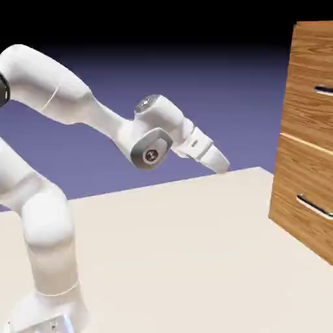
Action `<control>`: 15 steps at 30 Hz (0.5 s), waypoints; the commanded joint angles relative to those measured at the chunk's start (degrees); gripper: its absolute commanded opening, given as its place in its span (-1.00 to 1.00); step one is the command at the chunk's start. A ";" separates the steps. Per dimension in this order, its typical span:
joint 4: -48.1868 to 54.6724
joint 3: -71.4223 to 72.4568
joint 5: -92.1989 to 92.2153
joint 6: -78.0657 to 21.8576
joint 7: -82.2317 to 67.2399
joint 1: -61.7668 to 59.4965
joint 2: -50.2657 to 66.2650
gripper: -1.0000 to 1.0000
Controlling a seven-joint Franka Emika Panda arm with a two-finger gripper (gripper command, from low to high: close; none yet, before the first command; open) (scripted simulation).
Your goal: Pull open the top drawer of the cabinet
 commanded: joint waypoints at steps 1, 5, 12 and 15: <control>1.43 -1.05 2.50 -0.13 -0.41 0.81 1.12 0.00; 7.12 -5.26 12.46 -0.66 -2.04 4.04 5.61 0.00; 17.09 -12.63 29.90 -1.58 -4.91 9.70 13.47 0.00; 21.37 -15.79 37.38 -1.98 -6.13 12.13 16.83 0.00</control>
